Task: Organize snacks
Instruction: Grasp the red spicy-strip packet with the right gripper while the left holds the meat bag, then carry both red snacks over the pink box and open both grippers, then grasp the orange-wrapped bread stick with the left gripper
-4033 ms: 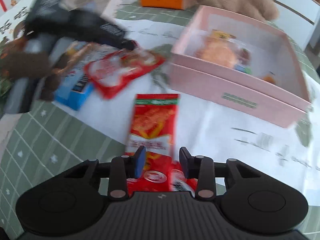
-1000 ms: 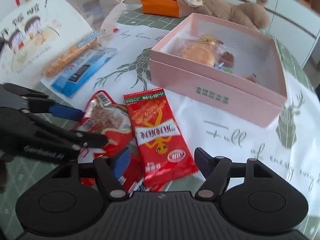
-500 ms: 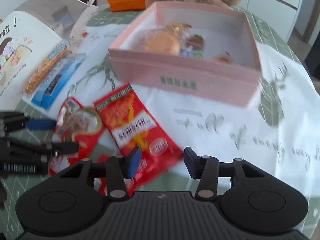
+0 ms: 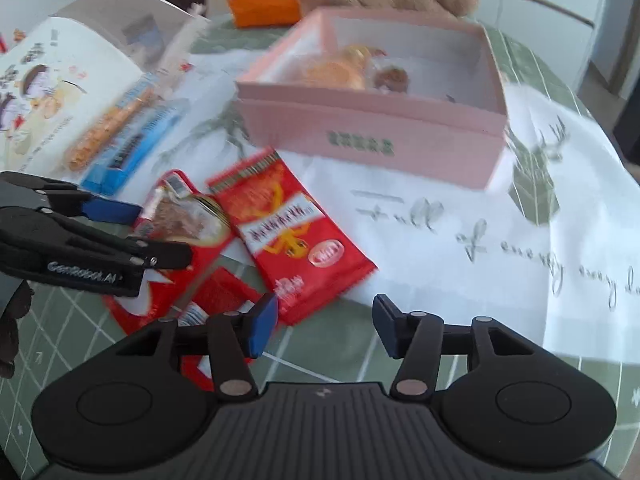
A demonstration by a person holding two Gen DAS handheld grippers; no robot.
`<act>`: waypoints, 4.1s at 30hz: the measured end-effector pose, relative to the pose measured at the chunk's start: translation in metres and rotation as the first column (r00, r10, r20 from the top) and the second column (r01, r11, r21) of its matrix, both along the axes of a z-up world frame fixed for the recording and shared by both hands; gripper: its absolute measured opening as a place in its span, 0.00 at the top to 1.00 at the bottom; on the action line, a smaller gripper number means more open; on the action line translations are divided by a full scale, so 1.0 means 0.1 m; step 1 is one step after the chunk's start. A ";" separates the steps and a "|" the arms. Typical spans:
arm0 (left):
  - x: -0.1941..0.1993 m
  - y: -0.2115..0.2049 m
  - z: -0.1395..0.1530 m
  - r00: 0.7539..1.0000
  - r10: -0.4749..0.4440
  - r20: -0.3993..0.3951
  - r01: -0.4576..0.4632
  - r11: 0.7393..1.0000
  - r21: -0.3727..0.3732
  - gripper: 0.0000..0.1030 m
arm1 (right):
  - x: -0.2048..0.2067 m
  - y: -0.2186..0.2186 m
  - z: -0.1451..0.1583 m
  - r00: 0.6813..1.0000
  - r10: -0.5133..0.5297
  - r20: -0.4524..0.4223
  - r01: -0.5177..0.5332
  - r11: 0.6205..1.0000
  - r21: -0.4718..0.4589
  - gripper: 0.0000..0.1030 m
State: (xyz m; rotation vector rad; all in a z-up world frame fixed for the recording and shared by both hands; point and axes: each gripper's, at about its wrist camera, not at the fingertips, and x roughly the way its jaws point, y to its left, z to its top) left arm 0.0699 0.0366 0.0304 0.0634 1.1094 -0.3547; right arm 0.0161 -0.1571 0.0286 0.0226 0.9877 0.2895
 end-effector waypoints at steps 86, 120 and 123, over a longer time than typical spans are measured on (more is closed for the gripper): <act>1.13 0.00 0.75 0.991 -0.047 0.123 0.064 0.989 -0.133 0.40 | 1.42 -0.52 0.72 0.957 -0.266 -0.119 0.277 0.957 0.090 0.40; 0.61 0.44 0.12 0.993 0.022 0.119 -0.027 0.999 0.046 0.64 | 0.02 0.33 -0.03 0.985 -0.150 -0.084 0.148 0.989 -0.022 0.35; 0.61 0.46 0.12 0.994 0.047 0.103 -0.050 0.998 0.026 0.64 | 0.07 0.37 0.05 0.992 -0.113 -0.048 0.114 0.993 0.010 0.34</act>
